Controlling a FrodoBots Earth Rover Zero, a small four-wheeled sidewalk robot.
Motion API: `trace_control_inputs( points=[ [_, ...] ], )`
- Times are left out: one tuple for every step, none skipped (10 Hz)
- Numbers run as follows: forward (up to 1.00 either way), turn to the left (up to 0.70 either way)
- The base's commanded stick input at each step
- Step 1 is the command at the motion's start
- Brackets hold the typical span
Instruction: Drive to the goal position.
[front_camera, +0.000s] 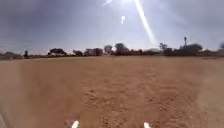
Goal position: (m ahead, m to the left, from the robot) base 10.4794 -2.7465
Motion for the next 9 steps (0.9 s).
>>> trace_control_inputs(
  points=[
    [1.0, 0.0],
    [1.0, 0.0],
    [1.0, 0.0],
    [1.0, 0.0],
    [1.0, 0.0],
    [1.0, 0.0],
    [1.0, 0.0],
    [1.0, 0.05],
    [1.0, 0.18]
  ],
)
